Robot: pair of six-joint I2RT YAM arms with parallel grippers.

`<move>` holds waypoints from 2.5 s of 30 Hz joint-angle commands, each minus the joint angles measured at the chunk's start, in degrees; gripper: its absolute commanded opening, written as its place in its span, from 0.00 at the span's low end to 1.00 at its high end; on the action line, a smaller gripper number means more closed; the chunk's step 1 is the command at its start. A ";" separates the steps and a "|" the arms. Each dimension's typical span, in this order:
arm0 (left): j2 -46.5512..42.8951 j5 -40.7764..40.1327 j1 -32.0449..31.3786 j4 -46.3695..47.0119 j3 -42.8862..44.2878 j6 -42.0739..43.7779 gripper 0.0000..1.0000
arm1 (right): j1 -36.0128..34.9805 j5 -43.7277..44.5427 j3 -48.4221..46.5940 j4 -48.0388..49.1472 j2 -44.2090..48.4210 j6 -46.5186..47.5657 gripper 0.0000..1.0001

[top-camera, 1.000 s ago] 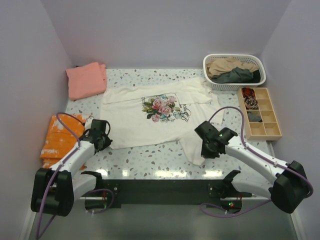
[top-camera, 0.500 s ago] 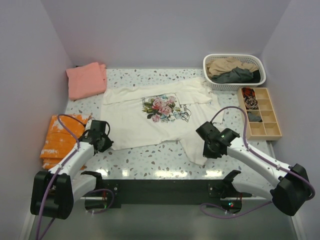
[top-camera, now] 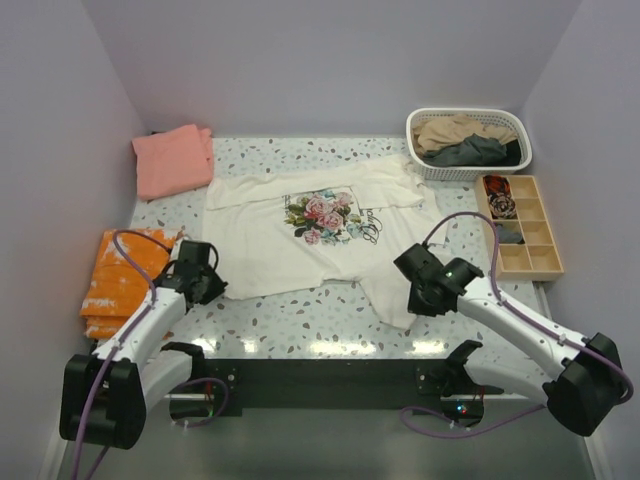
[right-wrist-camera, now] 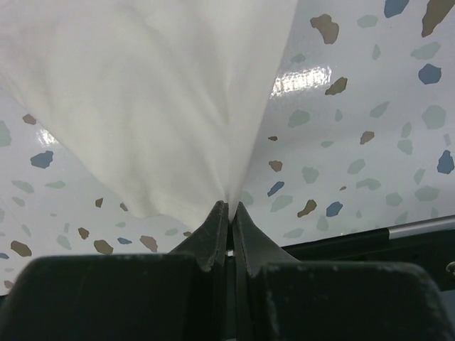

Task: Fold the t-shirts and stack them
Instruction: Fold the tshirt

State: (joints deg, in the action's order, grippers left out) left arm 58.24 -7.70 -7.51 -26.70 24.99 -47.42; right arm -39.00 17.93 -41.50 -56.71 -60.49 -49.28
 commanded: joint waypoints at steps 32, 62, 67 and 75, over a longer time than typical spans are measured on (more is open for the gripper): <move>18.56 -9.79 3.02 4.63 19.73 7.69 0.03 | 14.30 13.10 -25.12 21.20 -21.14 17.98 0.00; 11.81 -1.60 4.70 -3.71 22.89 10.24 0.00 | 19.67 10.63 -31.71 17.33 -19.14 25.80 0.00; 14.97 -3.54 4.70 -2.92 26.15 10.24 0.01 | 20.28 10.81 -37.60 18.83 -25.19 27.74 0.00; 23.31 -3.37 4.87 2.44 26.59 9.36 0.01 | 22.65 8.44 -44.71 20.58 -36.27 29.50 0.00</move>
State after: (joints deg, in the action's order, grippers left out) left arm 78.65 -9.69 -3.25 -28.27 49.30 -38.28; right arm -17.74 26.94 -81.65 -38.46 -93.45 -21.65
